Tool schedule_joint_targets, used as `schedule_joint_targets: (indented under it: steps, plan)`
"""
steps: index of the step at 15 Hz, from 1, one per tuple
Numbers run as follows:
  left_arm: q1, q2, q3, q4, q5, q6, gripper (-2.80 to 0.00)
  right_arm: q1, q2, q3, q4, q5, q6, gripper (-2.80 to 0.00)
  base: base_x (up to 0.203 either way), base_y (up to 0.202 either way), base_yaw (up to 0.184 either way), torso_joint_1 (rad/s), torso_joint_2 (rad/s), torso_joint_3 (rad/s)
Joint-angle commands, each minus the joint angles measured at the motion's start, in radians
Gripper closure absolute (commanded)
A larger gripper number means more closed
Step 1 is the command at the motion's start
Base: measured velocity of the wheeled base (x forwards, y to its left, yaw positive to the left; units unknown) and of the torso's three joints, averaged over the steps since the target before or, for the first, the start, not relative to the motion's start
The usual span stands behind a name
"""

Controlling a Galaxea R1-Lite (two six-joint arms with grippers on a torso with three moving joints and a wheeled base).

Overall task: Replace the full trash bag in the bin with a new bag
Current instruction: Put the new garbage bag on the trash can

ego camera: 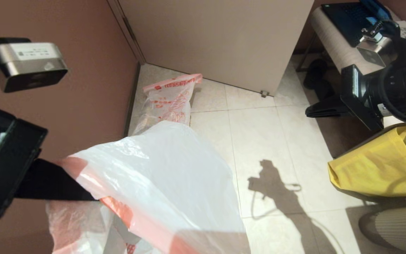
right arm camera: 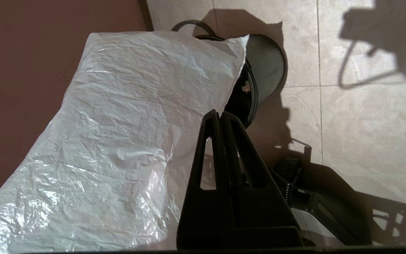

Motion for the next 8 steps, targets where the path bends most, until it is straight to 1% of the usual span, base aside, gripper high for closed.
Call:
schedule_joint_targets:
  steps: [1, 3, 4, 5, 6, 7, 8]
  plan:
    - [0.003, 0.041, -0.013, 0.042, 0.002, -0.004, 0.0, -0.011, 0.0, 0.022, 0.003, 0.002, 0.004, 0.0, 0.0, 0.0, 0.0, 0.0, 0.0, 0.0]
    - [0.0, 0.043, -0.035, 0.073, -0.001, -0.004, 0.0, -0.019, -0.001, 0.03, 0.003, 0.002, 0.004, 0.0, 0.0, 0.0, 0.0, 0.0, 0.0, 0.0]
    - [0.0, 0.042, -0.068, 0.093, -0.002, -0.004, 0.0, -0.027, 0.001, 0.032, 0.003, 0.003, 0.004, 0.0, 0.0, 0.0, 0.0, 0.0, 0.0, 0.0]
    - [-0.002, 0.041, -0.114, 0.128, -0.004, -0.004, 0.0, -0.032, 0.006, 0.035, 0.003, 0.003, 0.009, 0.0, 0.0, 0.0, 0.0, 0.0, 0.0, 0.0]
    - [-0.016, 0.044, -0.165, 0.187, -0.007, -0.003, 0.0, -0.035, 0.012, 0.038, 0.003, 0.004, 0.021, 0.0, 0.0, 0.0, 0.0, 0.0, 0.0, 0.0]
    - [-0.034, 0.048, -0.197, 0.261, -0.021, -0.003, 0.0, -0.037, 0.022, 0.039, 0.003, 0.005, 0.026, 0.0, 0.0, 0.0, 0.0, 0.0, 0.0, 0.0]
    - [-0.042, 0.044, -0.202, 0.283, -0.047, -0.003, 0.0, -0.037, 0.023, 0.042, 0.005, 0.005, 0.027, 0.0, 0.0, 0.0, 0.0, 0.0, 0.0, 0.0]
